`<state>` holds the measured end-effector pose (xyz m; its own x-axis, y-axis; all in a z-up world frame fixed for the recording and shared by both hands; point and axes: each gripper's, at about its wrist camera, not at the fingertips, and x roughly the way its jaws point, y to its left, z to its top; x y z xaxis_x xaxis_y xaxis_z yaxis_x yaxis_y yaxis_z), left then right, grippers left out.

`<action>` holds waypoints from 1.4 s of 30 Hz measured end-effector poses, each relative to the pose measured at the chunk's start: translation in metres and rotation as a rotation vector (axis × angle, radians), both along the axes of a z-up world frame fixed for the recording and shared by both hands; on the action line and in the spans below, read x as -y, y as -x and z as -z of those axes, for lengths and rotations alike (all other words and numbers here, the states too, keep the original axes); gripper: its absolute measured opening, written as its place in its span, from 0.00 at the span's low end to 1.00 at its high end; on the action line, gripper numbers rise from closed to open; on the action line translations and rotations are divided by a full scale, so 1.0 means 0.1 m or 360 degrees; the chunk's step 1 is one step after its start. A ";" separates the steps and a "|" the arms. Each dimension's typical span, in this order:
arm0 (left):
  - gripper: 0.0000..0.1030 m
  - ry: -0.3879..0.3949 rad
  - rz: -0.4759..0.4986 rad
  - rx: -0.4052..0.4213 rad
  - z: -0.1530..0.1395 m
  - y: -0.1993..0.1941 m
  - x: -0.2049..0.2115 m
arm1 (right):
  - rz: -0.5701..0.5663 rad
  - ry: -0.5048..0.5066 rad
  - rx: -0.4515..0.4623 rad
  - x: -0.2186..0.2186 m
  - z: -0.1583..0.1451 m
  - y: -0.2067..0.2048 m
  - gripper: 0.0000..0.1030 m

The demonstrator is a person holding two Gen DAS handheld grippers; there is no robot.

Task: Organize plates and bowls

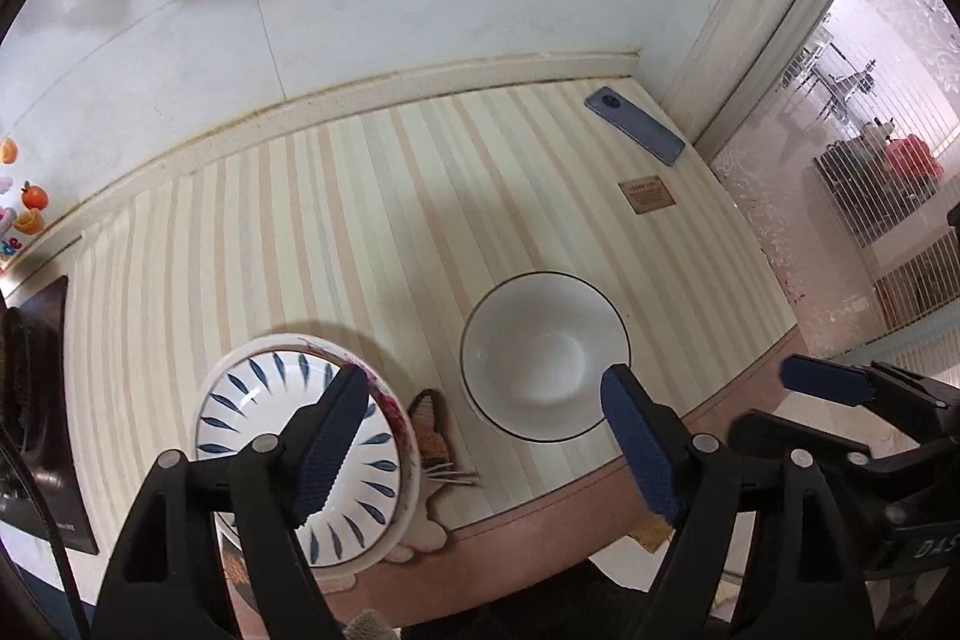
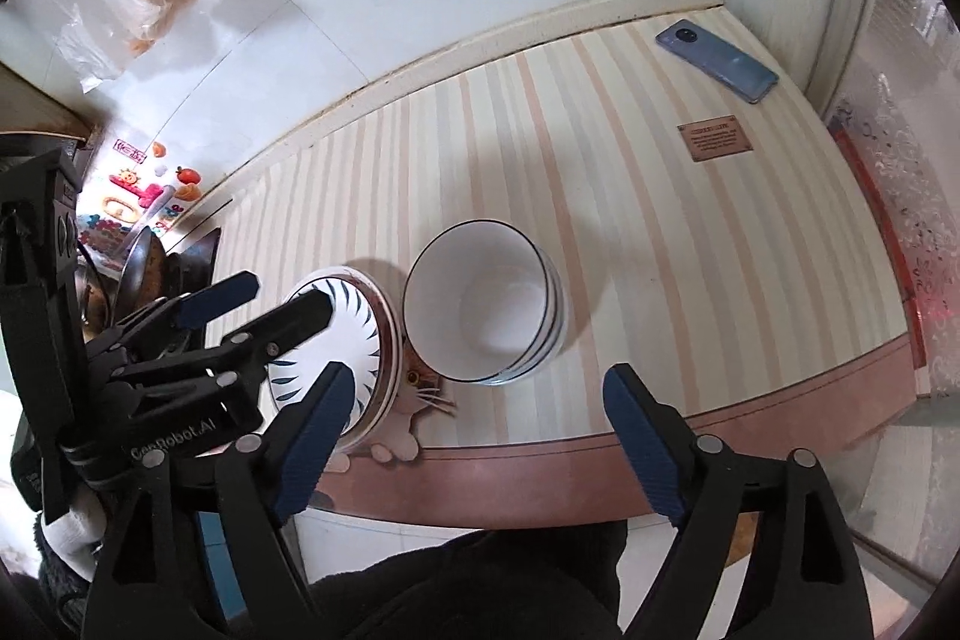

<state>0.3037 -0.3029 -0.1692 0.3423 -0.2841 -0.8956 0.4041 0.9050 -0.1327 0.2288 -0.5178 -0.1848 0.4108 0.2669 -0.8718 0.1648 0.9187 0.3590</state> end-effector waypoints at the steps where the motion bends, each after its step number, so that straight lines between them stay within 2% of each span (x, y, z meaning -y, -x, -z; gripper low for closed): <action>1: 0.77 0.0003 -0.0006 0.0008 -0.01 0.00 -0.01 | 0.0006 0.0005 0.0012 0.00 -0.02 0.02 0.87; 4: 0.85 0.0030 -0.0004 0.0003 -0.02 0.00 -0.04 | 0.0009 0.0030 0.0024 0.01 -0.05 0.05 0.89; 10: 0.85 0.0084 0.0003 -0.0100 0.13 -0.13 -0.02 | 0.0021 -0.0015 -0.0008 0.10 0.11 -0.02 0.91; 15: 0.85 0.0093 -0.0014 -0.0322 0.58 -0.40 0.04 | 0.0019 -0.0212 -0.0133 0.21 0.62 -0.26 0.91; 23: 0.85 0.0020 0.0017 -0.0540 1.21 -0.76 0.24 | 0.0061 -0.0426 -0.0352 0.31 1.49 -0.61 0.91; 30: 0.84 0.0031 0.0037 -0.0737 1.59 -1.01 0.39 | 0.0070 -0.0592 -0.0458 0.31 1.95 -0.76 0.91; 32: 0.76 0.0061 0.0052 -0.0795 1.68 -1.04 0.42 | 0.0081 -0.0648 -0.0472 0.32 2.04 -0.80 0.90; 33: 0.75 0.0068 0.0059 -0.0810 1.70 -1.04 0.43 | 0.0084 -0.0662 -0.0478 0.33 2.08 -0.82 0.90; 36: 0.67 0.0161 0.0076 -0.0879 1.75 -1.05 0.45 | 0.0072 -0.0704 -0.0509 0.32 2.18 -0.89 0.83; 38: 0.61 0.0210 0.0068 -0.0917 1.77 -1.06 0.43 | 0.0078 -0.0759 -0.0537 0.31 2.26 -0.92 0.65; 39: 0.58 0.0259 0.0062 -0.0948 1.78 -1.06 0.43 | 0.0071 -0.0777 -0.0545 0.30 2.29 -0.94 0.64; 41: 0.55 0.0269 0.0048 -0.0947 1.76 -1.05 0.42 | 0.0079 -0.0760 -0.0547 0.30 2.31 -0.97 0.58; 42: 0.55 0.0265 0.0051 -0.0937 1.75 -1.04 0.42 | 0.0081 -0.0770 -0.0547 0.31 2.31 -0.99 0.58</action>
<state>0.4076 -0.3447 -0.3443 -0.2075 -0.4387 -0.8744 0.2465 0.8415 -0.4807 0.3278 -0.5489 -0.4159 0.1492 0.6545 -0.7412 0.3851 0.6519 0.6532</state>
